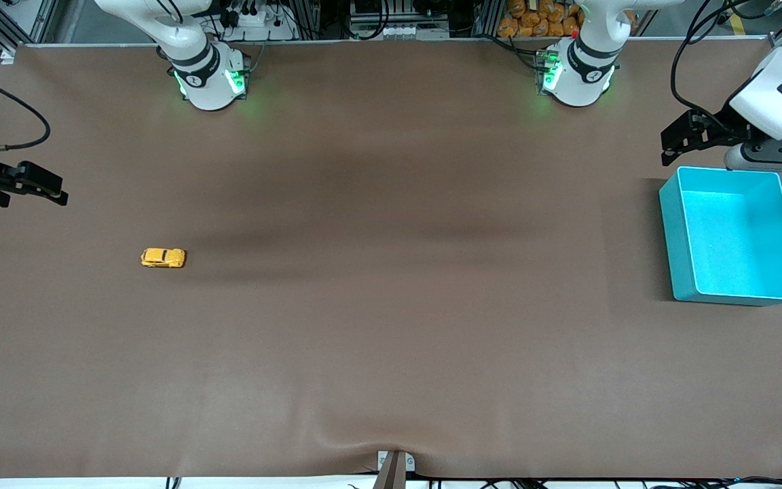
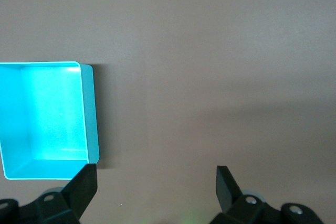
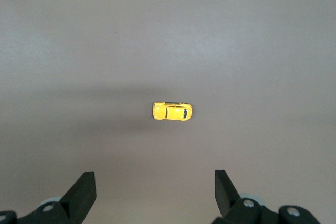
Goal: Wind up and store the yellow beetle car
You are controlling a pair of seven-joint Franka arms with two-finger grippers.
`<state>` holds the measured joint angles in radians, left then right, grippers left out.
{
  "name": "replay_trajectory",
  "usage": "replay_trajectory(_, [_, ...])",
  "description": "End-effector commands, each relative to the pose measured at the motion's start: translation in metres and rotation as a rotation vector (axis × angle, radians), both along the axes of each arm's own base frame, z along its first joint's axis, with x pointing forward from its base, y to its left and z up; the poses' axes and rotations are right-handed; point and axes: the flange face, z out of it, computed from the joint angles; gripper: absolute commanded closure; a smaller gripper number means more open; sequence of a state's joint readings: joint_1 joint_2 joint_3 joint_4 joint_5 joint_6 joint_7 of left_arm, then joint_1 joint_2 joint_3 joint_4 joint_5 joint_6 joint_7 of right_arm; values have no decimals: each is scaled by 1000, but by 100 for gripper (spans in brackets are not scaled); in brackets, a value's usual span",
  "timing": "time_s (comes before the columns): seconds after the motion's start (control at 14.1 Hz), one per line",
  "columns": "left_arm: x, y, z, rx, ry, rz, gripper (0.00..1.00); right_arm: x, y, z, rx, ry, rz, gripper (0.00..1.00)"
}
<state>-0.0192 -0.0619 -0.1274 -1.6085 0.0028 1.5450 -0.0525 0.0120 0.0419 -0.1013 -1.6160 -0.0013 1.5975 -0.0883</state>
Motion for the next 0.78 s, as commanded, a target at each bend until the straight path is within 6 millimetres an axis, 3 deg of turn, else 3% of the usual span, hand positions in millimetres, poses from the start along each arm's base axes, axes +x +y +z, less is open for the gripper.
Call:
replay_trajectory(0.0, [2,2,3,-12,-8,-3,0,-3,-21,-7,13,62,-52,0])
replay_trajectory(0.21, [1,1,3,-13,-6,-5,0,0,-39,-20,0,84,-112,0])
replay_trajectory(0.43, [2,1,6,-13,-14,-5,0,6,-36,-34,-6,94,-225,0])
replay_trajectory(0.71, [2,0,6,-11,-15,-6,0,21,-14,-74,-64,151,-500,0])
